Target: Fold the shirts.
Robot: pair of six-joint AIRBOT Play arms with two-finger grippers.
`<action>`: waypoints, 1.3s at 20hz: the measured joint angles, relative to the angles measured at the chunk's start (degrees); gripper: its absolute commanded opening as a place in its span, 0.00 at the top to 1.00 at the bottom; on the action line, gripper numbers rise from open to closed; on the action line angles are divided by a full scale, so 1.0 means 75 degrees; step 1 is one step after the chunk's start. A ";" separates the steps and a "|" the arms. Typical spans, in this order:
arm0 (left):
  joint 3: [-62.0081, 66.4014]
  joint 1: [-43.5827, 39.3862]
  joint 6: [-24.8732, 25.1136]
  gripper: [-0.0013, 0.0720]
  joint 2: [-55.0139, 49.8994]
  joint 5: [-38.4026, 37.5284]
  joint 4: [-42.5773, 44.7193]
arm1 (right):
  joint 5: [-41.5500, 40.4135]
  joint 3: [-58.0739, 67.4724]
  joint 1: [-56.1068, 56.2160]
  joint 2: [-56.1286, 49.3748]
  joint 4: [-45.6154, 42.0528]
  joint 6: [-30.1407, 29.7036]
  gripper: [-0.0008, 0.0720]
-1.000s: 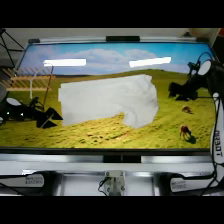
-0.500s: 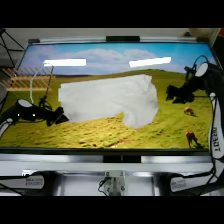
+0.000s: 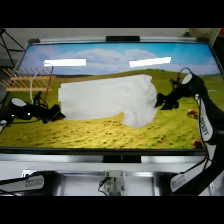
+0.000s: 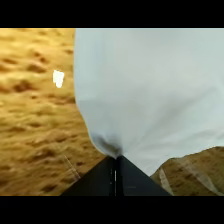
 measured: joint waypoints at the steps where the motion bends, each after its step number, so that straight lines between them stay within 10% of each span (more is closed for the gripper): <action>1: 0.0000 -0.0003 0.0050 0.95 0.0058 -0.0015 -0.0006 | -0.0026 0.0009 0.0044 -0.0090 0.0038 -0.0023 0.76; 2: 0.0006 -0.0003 0.0082 0.95 0.0087 -0.0006 -0.0003 | -0.0070 0.0015 0.0079 -0.0163 -0.0055 -0.0052 0.90; 7: 0.0880 0.0012 0.0184 0.95 0.0393 -0.0291 0.0012 | -0.0597 0.0265 0.0239 0.0117 0.0117 -0.0280 0.90; 16: 0.7670 0.0029 0.0143 0.95 0.3188 0.0254 0.0268 | -0.2276 0.2748 0.0262 0.5307 0.0119 -0.1361 0.90; 26: 0.8539 0.0029 -0.2072 0.95 0.6120 -0.0804 0.2480 | -0.2378 0.3112 0.0262 0.9509 -0.2404 -0.0484 0.90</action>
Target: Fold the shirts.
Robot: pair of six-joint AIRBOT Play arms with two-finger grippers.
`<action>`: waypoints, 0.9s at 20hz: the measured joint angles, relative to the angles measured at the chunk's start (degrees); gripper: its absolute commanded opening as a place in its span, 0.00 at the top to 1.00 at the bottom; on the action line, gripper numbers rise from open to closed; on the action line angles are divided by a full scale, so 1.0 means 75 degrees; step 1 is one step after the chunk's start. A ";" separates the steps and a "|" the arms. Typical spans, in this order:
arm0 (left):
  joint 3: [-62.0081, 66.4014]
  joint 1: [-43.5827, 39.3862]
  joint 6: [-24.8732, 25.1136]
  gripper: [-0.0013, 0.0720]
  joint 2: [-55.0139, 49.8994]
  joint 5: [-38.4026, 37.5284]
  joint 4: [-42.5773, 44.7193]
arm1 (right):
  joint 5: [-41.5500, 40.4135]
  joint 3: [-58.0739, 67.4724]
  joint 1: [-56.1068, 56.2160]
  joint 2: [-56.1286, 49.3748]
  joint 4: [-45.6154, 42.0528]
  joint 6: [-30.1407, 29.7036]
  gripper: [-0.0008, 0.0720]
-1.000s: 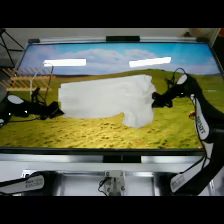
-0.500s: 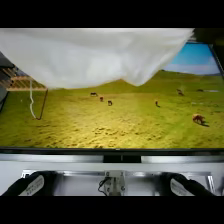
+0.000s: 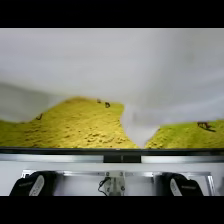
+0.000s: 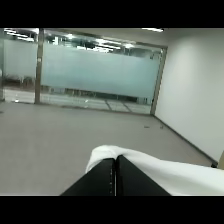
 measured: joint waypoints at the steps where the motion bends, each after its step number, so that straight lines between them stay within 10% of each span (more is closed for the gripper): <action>1: -0.0096 0.0000 -0.0070 0.94 0.0020 -0.0396 0.0082 | 0.0420 -0.0012 0.0000 0.0015 -0.0134 0.0047 0.90; 11: -0.3480 -0.0102 0.0901 0.95 -0.1772 -0.2072 0.0347 | 0.3497 -0.0764 0.0009 -0.3118 -0.0493 -0.0530 0.90; 18: -0.4331 -0.0545 0.1137 0.94 -0.5461 -0.0096 0.0437 | 0.1553 -0.1848 0.0026 -0.6918 0.0405 0.0015 0.90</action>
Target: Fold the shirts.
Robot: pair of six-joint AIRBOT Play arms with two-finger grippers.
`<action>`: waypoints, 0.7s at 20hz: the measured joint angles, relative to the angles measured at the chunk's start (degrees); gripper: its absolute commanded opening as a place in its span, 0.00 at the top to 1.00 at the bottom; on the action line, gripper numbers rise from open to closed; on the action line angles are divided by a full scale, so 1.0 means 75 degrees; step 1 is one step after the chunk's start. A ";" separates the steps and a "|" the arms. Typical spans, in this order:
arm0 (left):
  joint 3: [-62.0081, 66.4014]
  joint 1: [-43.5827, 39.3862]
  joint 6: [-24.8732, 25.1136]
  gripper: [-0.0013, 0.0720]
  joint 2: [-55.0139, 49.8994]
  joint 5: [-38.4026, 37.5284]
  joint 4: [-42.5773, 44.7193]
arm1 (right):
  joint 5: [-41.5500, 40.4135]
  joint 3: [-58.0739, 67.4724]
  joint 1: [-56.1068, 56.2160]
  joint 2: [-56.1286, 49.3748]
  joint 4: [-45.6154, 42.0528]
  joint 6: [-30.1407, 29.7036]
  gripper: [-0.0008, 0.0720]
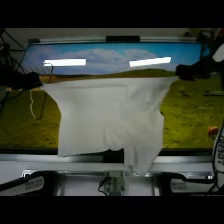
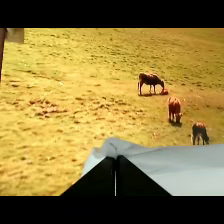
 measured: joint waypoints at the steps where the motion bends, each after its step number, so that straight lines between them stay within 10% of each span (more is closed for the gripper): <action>1: 0.0248 -0.0044 0.0003 0.94 -0.0583 0.0268 -0.0006 | -0.0414 -0.0038 0.0000 -0.0396 0.0309 0.0047 0.90; 7: 0.1518 -0.0131 0.0020 0.94 -0.3034 0.1265 -0.0125 | -0.2611 -0.0119 0.0006 -0.2151 0.2285 -0.0073 0.90; 14: 0.1851 0.0052 0.0557 0.94 -0.3410 0.0184 -0.0323 | -0.1250 -0.0119 -0.0038 -0.2084 0.2565 -0.0420 0.90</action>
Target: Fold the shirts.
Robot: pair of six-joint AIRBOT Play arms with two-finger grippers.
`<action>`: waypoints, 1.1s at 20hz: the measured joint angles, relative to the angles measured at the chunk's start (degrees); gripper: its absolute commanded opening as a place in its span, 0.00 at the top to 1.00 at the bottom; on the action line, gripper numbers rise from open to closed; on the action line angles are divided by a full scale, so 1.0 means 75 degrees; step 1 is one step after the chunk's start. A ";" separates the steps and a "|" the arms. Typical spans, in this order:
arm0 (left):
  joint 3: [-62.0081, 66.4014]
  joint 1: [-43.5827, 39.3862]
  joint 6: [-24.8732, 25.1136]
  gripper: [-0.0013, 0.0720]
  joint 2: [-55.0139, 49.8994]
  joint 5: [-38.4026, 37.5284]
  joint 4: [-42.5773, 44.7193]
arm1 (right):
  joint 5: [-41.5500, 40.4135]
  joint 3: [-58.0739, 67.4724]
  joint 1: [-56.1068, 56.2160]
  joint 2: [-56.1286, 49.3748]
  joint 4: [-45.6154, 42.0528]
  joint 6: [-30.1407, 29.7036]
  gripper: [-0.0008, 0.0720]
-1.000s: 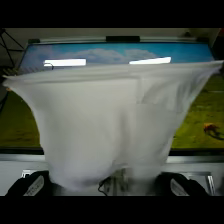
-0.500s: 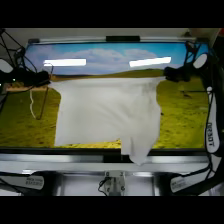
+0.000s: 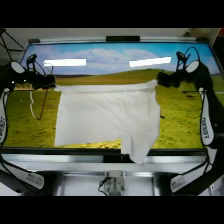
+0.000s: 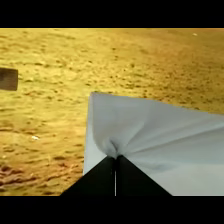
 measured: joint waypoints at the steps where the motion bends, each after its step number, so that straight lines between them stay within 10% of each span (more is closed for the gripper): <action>1: 0.0009 0.0064 0.0082 0.94 0.0047 -0.0466 0.0015 | 0.0498 -0.0003 0.0015 0.0093 -0.0157 0.0026 0.90; 14: -0.1784 0.0303 0.0280 0.92 0.0198 -0.2025 -0.0312 | 0.1807 -0.1329 0.0271 0.0356 -0.1180 0.0921 0.84; 16: -0.1906 0.0283 0.0245 0.44 0.0198 -0.1926 -0.0370 | 0.1731 -0.1370 0.0277 0.0361 -0.1119 0.1003 0.38; 17: -0.1920 0.0283 0.0230 0.31 0.0201 -0.1938 -0.0425 | 0.1708 -0.1384 0.0274 0.0388 -0.1064 0.1026 0.35; 22: -0.1655 0.0615 0.0189 0.31 0.0656 -0.2728 -0.0586 | 0.2480 -0.1416 0.0268 0.1122 -0.1533 0.0877 0.35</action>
